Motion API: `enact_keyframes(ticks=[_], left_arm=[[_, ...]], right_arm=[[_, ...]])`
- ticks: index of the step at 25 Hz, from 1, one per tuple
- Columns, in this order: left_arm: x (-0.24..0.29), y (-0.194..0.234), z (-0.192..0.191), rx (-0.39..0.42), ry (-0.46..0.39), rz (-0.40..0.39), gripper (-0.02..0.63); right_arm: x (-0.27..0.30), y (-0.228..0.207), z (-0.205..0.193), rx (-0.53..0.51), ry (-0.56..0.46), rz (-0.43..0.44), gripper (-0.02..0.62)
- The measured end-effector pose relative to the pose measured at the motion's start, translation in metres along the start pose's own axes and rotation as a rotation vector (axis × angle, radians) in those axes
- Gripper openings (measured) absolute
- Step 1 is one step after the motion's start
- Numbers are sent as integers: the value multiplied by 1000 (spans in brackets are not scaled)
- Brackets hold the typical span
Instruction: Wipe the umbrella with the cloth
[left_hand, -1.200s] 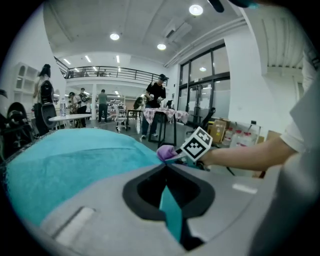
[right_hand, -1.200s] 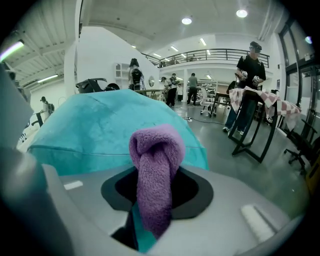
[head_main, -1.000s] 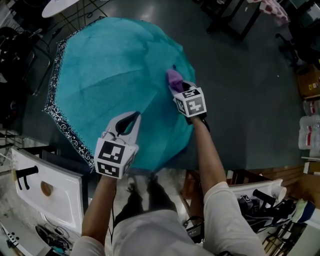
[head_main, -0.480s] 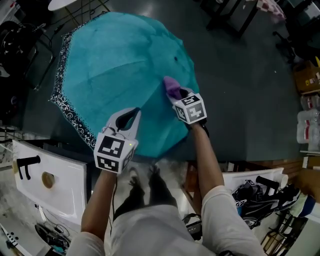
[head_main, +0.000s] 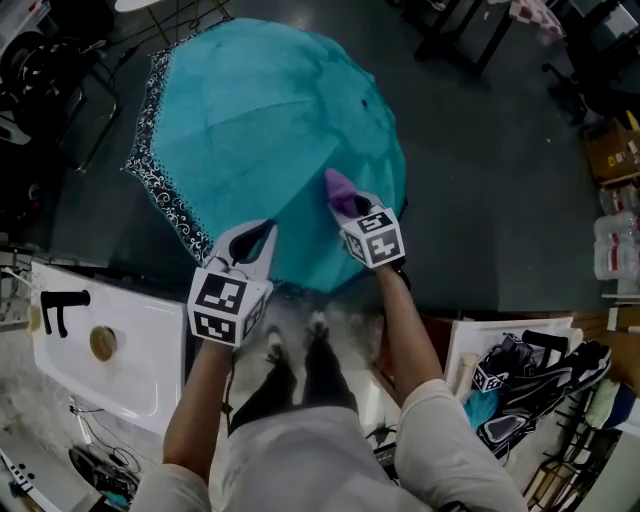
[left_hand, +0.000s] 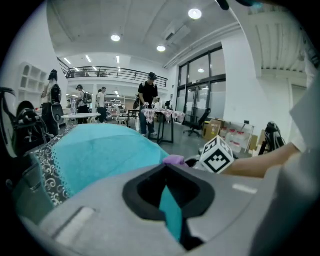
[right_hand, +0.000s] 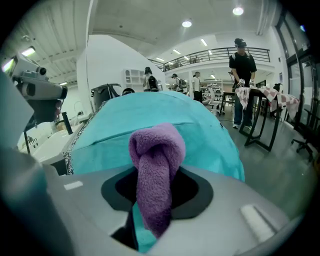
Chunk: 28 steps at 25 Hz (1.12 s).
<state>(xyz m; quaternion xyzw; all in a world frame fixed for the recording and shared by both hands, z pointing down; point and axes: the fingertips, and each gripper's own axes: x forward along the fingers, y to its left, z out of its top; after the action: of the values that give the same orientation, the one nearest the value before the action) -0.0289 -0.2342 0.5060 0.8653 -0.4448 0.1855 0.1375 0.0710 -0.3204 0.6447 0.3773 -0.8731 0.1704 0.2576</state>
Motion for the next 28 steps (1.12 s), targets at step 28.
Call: enact_keyframes(ticks=[28], left_arm=[[-106, -1, -79, -37, 16, 18, 2]], right_arm=[[12, 233, -125, -141, 123, 218, 143]])
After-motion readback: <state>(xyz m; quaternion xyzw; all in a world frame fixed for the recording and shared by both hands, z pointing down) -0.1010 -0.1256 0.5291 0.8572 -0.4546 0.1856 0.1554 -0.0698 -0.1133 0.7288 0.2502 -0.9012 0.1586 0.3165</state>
